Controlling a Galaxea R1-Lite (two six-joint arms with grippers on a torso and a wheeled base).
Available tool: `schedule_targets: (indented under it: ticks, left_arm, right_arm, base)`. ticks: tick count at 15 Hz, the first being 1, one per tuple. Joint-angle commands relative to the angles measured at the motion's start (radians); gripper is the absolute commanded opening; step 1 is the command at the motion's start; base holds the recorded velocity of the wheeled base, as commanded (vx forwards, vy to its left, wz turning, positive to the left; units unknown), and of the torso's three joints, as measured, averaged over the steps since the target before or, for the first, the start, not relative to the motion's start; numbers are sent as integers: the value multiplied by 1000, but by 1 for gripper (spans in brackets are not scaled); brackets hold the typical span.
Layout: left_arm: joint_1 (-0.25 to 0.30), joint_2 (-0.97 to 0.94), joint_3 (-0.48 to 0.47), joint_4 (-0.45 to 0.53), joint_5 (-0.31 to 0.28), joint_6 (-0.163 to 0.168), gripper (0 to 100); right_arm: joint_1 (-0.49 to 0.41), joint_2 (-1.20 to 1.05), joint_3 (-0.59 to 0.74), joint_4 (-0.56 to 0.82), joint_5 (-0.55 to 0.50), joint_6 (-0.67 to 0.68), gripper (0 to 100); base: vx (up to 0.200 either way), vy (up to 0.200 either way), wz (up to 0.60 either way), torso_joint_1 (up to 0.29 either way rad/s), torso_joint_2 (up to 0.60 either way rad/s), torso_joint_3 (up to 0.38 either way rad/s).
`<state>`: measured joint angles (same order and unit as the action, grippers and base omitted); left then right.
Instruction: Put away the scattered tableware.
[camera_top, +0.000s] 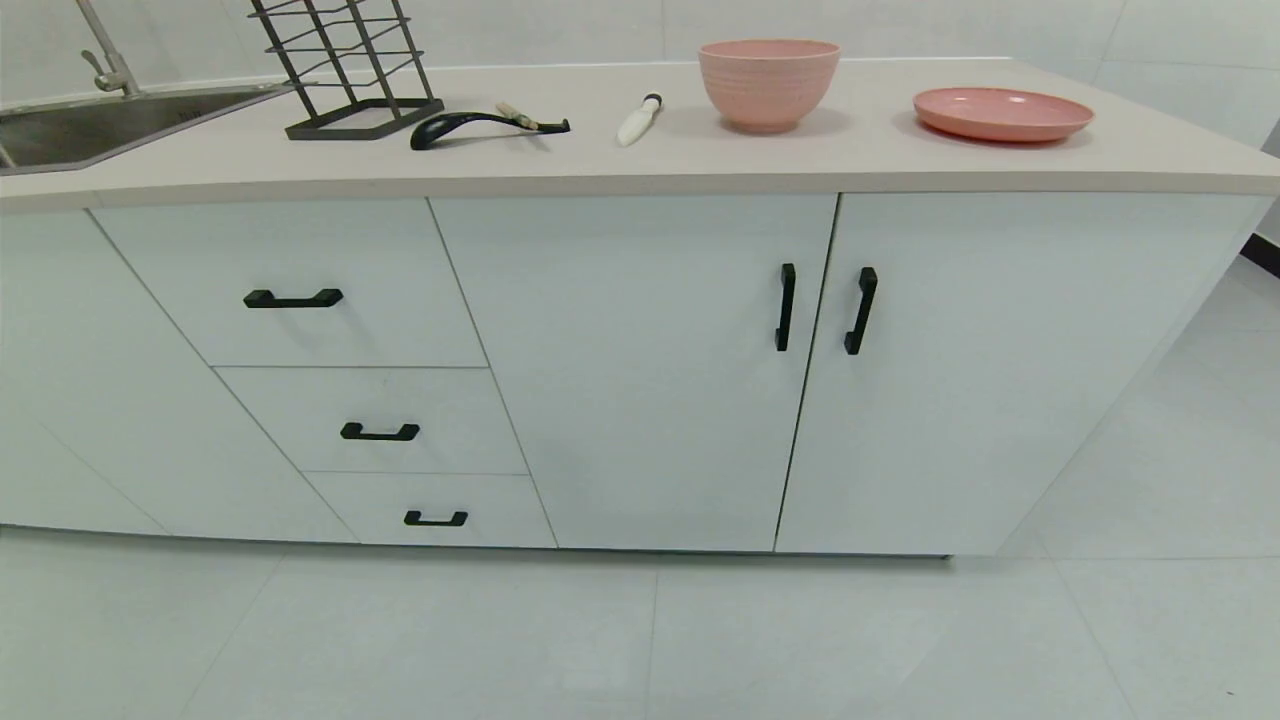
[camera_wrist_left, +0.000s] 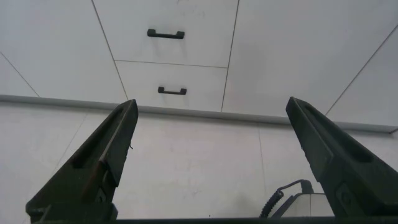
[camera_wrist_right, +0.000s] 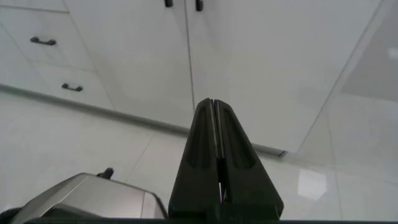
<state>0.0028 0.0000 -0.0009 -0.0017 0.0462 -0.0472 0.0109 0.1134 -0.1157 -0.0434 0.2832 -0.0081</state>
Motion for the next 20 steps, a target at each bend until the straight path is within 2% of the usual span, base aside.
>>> schedule_targets:
  ticks: [1,3,5,6,7,10,12,13,15,16,17,19,20]
  left_arm:
    - [0,0,-1,0,0,0,100]
    - [0,0,1,0,0,1,100]
    - [0,0,-1,0,0,3,100]
    - [0,0,-1,0,0,4,100]
    - [0,0,-1,0,0,6,100]
    - [0,0,-1,0,0,4,100]
    - [0,0,1,0,0,4,100]
    - [0,0,-1,0,0,4,100]
    - [0,0,1,0,0,6,100]
    - [0,0,1,0,-2,3,100]
    - [0,0,-1,0,-2,1,100]
    - [0,0,1,-12,-2,0,100]
    - [0,0,1,-119,-3,-3,100]
  right_arm:
    - [40,210,-53,5,60,-1,0]
    - [87,365,-81,-52,71,-6,0]
    - [147,529,-74,-230,71,-7,0]
    - [152,571,-73,-276,71,-9,0]
    - [158,741,-74,-454,71,-13,0]
    - [159,1102,-59,-874,85,-44,0]
    - [159,1272,-42,-1083,110,-64,0]
    - [159,1322,-50,-1142,131,-64,0]
    - [159,1355,-59,-1170,162,-66,0]
    - [159,1470,-64,-1308,215,-76,0]
    - [159,1511,-64,-1357,229,-76,0]
    - [162,1576,-113,-1368,248,-79,0]
    - [162,1589,-171,-1368,248,-79,0]
  base:
    - [0,0,0,0,0,0]
    - [0,0,0,0,0,0]
    - [0,0,0,0,0,0]
    - [0,0,0,0,0,0]
    - [0,0,0,0,0,0]
    - [0,0,0,0,0,0]
    - [0,0,0,0,0,0]
    - [0,0,0,0,0,0]
    - [0,0,0,0,0,0]
    - [0,0,0,0,0,0]
    - [0,0,0,0,0,0]
    - [0,0,0,0,0,0]
    - [0,0,0,0,0,0]
